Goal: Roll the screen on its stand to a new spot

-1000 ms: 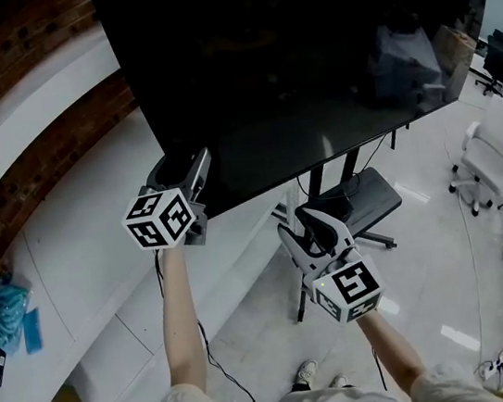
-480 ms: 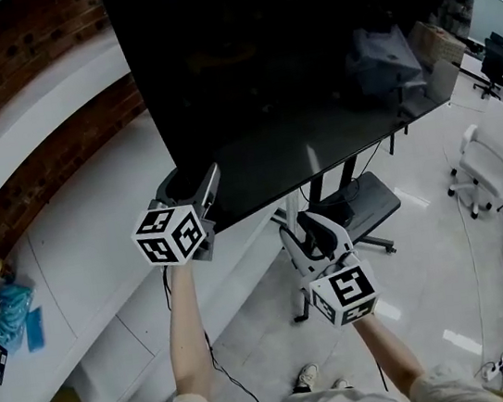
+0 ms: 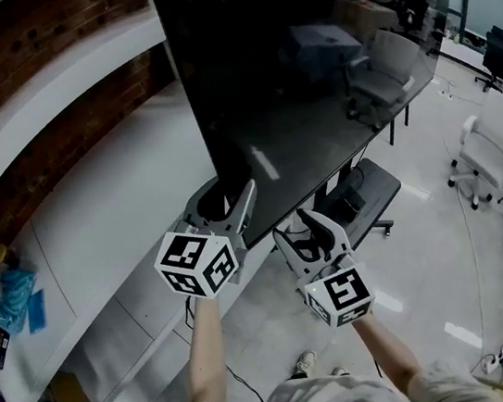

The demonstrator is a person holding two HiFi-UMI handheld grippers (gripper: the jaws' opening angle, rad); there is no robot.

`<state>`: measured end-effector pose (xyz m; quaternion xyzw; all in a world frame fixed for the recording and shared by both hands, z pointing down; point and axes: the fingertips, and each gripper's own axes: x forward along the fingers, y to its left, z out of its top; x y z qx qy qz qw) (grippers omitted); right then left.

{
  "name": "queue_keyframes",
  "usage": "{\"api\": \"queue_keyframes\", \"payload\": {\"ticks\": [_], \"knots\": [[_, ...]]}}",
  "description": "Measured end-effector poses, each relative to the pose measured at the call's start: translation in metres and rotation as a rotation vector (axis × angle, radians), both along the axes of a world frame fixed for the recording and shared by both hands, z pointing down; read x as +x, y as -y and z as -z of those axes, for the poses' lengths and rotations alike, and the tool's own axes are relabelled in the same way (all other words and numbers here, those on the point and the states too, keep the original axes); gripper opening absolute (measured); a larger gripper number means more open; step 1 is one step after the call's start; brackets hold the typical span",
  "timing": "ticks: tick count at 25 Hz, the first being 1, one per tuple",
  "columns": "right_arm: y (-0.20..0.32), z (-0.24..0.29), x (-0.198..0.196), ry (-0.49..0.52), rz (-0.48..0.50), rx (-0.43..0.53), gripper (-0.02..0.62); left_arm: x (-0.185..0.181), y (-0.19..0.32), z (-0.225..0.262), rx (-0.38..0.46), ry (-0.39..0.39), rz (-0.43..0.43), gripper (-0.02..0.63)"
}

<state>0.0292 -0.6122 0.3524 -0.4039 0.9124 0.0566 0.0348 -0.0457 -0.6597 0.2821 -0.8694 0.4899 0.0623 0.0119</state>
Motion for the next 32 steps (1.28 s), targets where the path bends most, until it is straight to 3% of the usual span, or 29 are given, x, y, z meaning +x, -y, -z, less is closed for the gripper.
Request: {"api": "queue_keyframes", "payload": {"ticks": [4,9,14,19,22,26,32], "knots": [[-0.029,-0.01,0.018,-0.024,0.001,0.019,0.219,0.05,-0.032,-0.002,-0.031,-0.014,-0.062,0.171],[-0.05,-0.028,0.063,-0.008,-0.054,-0.027,0.232,0.096,-0.044,-0.002,-0.06,-0.028,0.009,0.172],[-0.052,-0.024,0.099,0.042,-0.106,-0.047,0.233,0.145,-0.049,-0.003,-0.07,0.084,-0.009,0.167],[-0.042,-0.018,0.13,0.093,-0.194,-0.043,0.232,0.191,-0.049,0.001,-0.07,0.116,0.007,0.173],[-0.029,-0.023,0.147,0.087,-0.258,-0.041,0.232,0.207,-0.046,0.0,-0.07,0.112,0.011,0.178],[-0.007,-0.035,0.147,0.008,-0.297,-0.03,0.232,0.219,-0.04,0.0,-0.07,0.105,0.011,0.184],[0.012,-0.043,0.142,0.021,-0.26,-0.022,0.218,0.219,-0.034,-0.001,-0.057,0.081,0.007,0.186]]}}
